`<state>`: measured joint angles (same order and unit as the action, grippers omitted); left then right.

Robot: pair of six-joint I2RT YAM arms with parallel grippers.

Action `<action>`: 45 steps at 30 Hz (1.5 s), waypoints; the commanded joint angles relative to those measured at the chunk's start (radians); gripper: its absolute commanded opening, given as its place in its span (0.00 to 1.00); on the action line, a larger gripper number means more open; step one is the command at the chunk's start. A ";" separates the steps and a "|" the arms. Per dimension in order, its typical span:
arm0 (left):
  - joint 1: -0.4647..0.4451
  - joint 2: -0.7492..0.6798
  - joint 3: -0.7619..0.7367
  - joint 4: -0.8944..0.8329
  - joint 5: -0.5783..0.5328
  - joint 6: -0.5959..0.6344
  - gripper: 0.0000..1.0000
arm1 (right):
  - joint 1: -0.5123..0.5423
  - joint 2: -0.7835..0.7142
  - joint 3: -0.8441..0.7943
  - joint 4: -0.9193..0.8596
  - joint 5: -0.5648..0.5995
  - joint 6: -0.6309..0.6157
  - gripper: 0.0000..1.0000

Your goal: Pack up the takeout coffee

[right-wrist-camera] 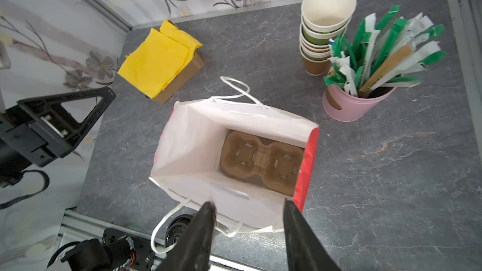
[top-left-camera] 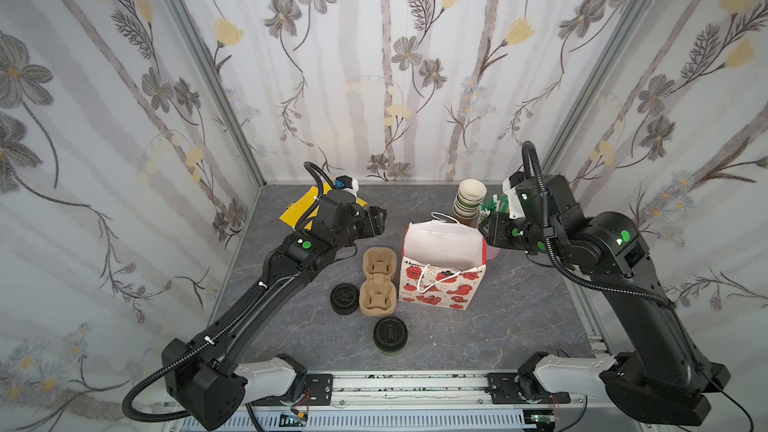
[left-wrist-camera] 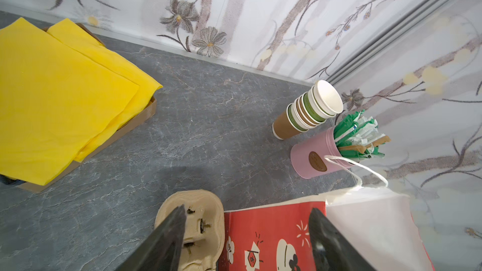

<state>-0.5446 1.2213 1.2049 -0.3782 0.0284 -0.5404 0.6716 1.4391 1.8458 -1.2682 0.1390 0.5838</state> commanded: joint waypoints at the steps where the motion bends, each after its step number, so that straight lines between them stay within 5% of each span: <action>1: 0.015 -0.030 -0.037 0.044 0.040 -0.045 0.75 | 0.016 0.031 -0.014 -0.056 0.064 0.056 0.55; 5: 0.014 -0.041 -0.057 0.044 0.121 -0.038 0.75 | 0.015 0.018 -0.108 -0.086 0.146 0.115 0.69; 9: 0.008 -0.034 -0.059 0.044 0.153 -0.039 0.75 | 0.008 0.037 -0.205 -0.075 0.171 0.135 0.71; 25: -0.006 -0.028 -0.055 0.051 0.134 -0.039 0.74 | -0.072 0.073 -0.300 -0.086 0.234 0.024 0.44; 36: -0.012 -0.019 -0.054 0.057 0.143 -0.031 0.74 | -0.115 0.067 -0.293 -0.071 0.265 -0.081 0.39; 45: -0.012 -0.033 -0.055 0.056 0.117 -0.026 0.74 | -0.070 0.000 -0.140 -0.004 0.035 -0.106 0.55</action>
<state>-0.5564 1.1976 1.1477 -0.3511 0.1707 -0.5751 0.5865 1.4586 1.6642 -1.3319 0.2672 0.4927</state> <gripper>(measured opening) 0.744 0.554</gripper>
